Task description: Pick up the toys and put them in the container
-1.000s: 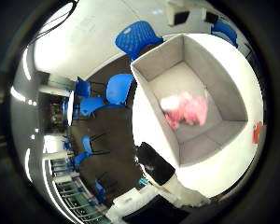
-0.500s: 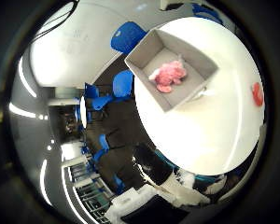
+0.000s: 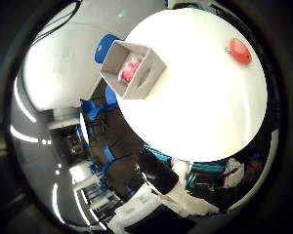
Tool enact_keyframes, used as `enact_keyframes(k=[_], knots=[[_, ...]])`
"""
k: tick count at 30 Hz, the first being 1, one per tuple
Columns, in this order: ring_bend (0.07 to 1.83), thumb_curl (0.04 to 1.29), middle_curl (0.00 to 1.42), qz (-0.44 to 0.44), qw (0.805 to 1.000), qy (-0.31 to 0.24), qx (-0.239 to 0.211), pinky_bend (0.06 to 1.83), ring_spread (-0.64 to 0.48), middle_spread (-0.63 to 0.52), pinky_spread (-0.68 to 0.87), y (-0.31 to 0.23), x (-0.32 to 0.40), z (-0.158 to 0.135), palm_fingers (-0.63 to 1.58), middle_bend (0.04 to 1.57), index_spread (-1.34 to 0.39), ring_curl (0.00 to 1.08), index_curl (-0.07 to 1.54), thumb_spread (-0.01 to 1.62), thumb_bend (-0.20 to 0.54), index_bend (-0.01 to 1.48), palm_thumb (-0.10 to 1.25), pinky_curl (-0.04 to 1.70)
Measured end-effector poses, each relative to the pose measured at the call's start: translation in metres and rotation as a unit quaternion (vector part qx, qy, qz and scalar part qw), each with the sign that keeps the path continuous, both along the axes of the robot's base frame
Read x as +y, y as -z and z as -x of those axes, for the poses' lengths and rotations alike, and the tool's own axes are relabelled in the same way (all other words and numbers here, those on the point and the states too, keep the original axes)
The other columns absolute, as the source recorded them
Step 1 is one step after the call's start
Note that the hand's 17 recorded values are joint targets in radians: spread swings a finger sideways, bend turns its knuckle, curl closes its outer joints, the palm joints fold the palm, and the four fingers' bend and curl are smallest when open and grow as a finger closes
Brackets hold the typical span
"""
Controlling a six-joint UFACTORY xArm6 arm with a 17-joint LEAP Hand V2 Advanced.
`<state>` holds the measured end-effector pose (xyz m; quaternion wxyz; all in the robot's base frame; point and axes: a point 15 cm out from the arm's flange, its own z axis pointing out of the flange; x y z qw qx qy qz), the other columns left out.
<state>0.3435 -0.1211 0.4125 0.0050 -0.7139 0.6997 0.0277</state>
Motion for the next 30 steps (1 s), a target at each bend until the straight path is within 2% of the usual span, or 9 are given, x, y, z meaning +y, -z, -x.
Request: enact_keyframes(k=[6,12,21,30], knots=[[0.2,0.26,0.27,0.0,1.0,0.023,0.008,0.37,0.26,0.18,0.45,0.009,-0.041,0.011,0.07,0.18,-0.37,0.26,0.32,1.2,-0.017,0.18,0.44,0.32],[0.21,0.26,0.27,0.015,0.999,0.045,0.005,0.37,0.25,0.18,0.45,0.025,-0.08,-0.003,0.07,0.18,-0.37,0.27,0.32,1.2,-0.015,0.18,0.45,0.32],[0.23,0.26,0.28,0.031,0.997,0.074,-0.018,0.39,0.25,0.18,0.45,0.042,-0.123,-0.034,0.06,0.19,-0.36,0.27,0.3,1.17,-0.022,0.16,0.44,0.32],[0.25,0.27,0.29,0.057,0.991,0.094,-0.073,0.4,0.25,0.17,0.45,0.06,-0.165,-0.08,0.05,0.19,-0.36,0.27,0.29,1.15,-0.02,0.16,0.43,0.32]])
